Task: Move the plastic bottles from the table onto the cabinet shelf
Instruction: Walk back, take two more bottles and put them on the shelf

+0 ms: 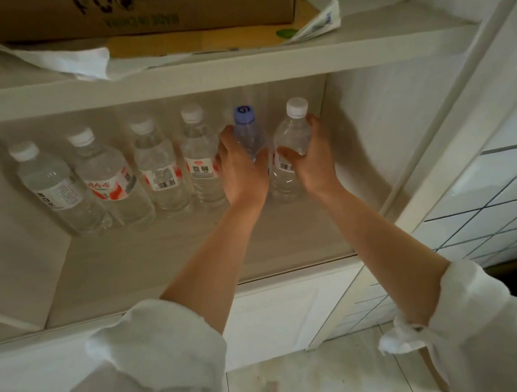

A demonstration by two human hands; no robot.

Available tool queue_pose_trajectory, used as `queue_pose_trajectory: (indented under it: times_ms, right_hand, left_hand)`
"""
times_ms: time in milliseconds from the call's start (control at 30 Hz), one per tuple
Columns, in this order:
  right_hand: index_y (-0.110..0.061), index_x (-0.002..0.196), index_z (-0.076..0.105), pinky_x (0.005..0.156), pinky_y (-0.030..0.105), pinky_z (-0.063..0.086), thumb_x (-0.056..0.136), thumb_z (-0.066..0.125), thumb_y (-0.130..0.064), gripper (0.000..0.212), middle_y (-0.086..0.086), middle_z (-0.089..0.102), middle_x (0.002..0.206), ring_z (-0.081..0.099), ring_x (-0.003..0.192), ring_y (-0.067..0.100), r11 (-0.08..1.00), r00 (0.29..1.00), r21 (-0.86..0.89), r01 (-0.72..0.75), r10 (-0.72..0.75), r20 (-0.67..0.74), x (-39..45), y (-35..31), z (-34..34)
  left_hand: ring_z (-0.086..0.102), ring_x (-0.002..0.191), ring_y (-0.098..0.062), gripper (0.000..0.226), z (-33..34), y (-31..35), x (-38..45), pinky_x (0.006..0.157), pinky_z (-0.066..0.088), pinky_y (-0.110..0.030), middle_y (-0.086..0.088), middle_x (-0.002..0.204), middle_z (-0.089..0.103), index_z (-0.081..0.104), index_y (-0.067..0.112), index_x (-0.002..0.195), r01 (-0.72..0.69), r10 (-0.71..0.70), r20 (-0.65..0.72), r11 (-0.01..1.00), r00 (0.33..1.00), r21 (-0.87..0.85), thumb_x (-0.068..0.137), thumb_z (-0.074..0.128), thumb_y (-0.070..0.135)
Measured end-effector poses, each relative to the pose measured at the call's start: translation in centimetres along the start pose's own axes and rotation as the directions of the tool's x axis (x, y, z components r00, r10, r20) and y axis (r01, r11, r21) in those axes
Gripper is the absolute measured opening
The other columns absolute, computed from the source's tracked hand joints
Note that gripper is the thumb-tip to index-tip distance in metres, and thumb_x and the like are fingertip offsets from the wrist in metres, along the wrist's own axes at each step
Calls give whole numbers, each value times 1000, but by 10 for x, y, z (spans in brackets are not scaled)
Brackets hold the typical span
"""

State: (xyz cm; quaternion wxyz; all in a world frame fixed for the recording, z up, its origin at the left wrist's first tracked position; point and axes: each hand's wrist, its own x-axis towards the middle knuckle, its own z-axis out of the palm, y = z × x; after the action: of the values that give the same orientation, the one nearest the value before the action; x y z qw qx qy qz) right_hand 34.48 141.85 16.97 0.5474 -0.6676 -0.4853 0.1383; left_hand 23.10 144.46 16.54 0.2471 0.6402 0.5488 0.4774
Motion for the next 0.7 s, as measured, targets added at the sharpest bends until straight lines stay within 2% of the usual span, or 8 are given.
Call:
queue_pose_trajectory:
  times_ms: [100, 300, 433, 700]
  right_hand:
    - [-4, 137, 40, 103, 39, 42, 75, 77, -12, 73, 12, 54, 132, 53, 122, 28, 1000, 1000, -8, 16, -16, -8, 8, 2, 4]
    - [-3, 136, 38, 100, 31, 42, 74, 76, -9, 73, 13, 52, 132, 53, 120, 27, 999, 999, 5, 40, -40, -20, 17, 5, 7]
    - [-3, 136, 39, 103, 35, 42, 77, 74, -9, 69, 13, 52, 132, 52, 121, 27, 998, 998, 12, 54, -54, -19, 17, 6, 9]
    - [-7, 142, 34, 108, 38, 40, 76, 72, -13, 76, 10, 50, 137, 49, 127, 22, 998, 998, 17, 55, -55, 18, 18, 12, 4]
  left_hand:
    - [47, 127, -36, 67, 4, -3, 2, 106, 39, -47, -17, 137, 51, 39, 4, 139, -1, 1, 1, 1000, 1000, -1, 84, 73, 21]
    - [50, 124, -35, 60, 14, -14, 5, 100, 47, -46, -19, 135, 48, 39, 2, 133, 48, -46, 37, 997, 998, -63, 85, 72, 14]
    - [48, 127, -33, 60, 17, -15, 10, 103, 45, -39, -19, 137, 46, 38, 2, 135, 59, -57, 24, 995, 998, -82, 85, 72, 10]
    - [50, 125, -31, 60, 24, -17, 6, 102, 46, -40, -17, 135, 47, 38, 5, 132, 58, -58, 1, 991, 998, -120, 85, 73, 12]
